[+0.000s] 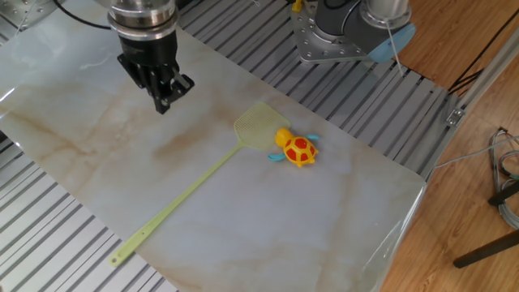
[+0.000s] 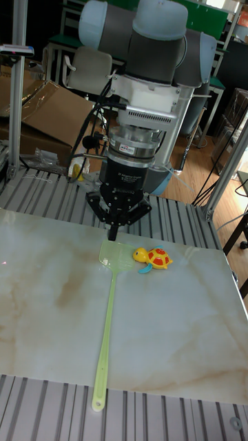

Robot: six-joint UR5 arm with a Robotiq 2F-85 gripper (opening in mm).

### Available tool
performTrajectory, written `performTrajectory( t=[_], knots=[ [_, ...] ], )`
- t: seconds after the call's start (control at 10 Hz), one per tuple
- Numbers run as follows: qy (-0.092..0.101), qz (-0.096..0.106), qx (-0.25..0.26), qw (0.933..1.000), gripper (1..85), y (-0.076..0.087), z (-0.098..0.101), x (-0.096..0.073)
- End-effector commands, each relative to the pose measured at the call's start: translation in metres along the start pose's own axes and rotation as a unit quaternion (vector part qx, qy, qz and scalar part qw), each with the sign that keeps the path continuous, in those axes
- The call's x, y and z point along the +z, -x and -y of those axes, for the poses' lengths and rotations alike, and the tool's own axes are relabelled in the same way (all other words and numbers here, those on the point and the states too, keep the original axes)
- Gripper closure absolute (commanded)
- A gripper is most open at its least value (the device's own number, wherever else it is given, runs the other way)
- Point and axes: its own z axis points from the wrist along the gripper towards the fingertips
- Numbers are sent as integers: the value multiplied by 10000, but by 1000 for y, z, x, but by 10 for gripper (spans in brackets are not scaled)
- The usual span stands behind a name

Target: Swat with a flyswatter

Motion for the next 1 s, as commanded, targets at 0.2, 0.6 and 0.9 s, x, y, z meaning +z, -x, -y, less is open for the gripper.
performTrajectory(
  t=[0.2,0.6,0.9],
  knots=[
    [413,-143,-315,9985,443,15,-29,13],
    [102,-280,-290,9991,437,27,-10,42],
    [187,-307,-128,9993,433,49,-15,77]
  ],
)
